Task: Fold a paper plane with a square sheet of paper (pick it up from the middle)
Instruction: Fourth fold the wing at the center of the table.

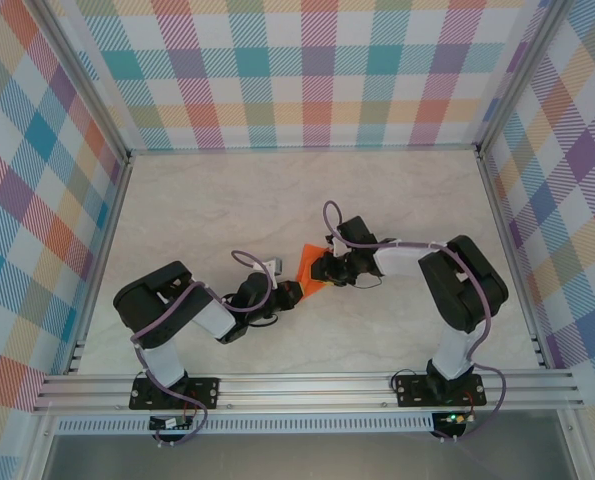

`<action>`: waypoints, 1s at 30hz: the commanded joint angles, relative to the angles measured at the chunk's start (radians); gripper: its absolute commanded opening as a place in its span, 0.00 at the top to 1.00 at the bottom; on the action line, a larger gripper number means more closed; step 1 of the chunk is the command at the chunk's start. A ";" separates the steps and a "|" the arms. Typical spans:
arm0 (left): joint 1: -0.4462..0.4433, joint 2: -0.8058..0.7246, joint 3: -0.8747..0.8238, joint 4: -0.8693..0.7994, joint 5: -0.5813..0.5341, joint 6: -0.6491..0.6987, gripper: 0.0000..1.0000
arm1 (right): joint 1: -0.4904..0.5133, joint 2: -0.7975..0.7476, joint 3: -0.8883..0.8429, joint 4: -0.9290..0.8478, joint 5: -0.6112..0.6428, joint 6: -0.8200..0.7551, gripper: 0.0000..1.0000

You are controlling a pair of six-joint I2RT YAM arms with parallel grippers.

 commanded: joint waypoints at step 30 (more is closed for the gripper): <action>0.028 -0.130 -0.012 -0.214 -0.033 -0.013 0.66 | -0.001 0.132 0.138 -0.252 0.129 0.064 0.55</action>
